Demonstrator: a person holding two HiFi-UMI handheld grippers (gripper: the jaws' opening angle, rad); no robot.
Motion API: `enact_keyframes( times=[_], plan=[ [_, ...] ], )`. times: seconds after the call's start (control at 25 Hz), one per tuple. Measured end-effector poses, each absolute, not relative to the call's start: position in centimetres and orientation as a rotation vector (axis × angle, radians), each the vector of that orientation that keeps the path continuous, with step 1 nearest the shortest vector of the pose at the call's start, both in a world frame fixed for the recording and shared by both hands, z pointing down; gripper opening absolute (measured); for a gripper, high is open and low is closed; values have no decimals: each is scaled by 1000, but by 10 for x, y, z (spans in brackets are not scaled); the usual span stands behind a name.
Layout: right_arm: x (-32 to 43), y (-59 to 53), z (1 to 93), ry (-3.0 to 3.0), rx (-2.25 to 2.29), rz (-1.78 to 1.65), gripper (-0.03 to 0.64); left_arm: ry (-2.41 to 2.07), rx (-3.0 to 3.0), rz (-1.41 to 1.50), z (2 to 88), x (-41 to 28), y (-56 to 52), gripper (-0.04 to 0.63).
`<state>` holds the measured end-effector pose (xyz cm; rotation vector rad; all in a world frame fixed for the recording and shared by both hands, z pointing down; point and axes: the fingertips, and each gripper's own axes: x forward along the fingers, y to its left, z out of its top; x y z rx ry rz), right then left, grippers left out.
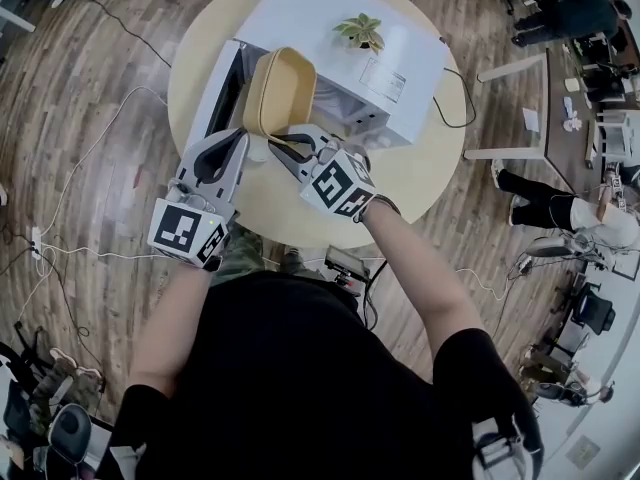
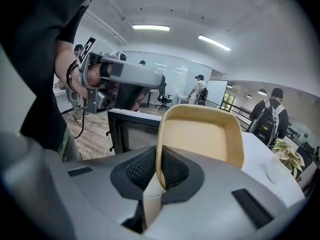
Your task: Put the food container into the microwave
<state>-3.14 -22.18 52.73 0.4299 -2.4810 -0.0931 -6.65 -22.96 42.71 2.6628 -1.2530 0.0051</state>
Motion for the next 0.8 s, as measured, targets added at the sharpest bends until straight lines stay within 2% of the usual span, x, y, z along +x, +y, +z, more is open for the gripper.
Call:
enact_keyframes(
  times=[0.28, 0.8],
  plan=[
    [-34, -211, 549, -2407, 308, -181, 31, -1262, 2652, 8, 431, -72, -234, 18],
    [-15, -213, 609, -2239, 197, -23, 31, -1245, 2644, 32, 439, -77, -237, 18]
  ],
)
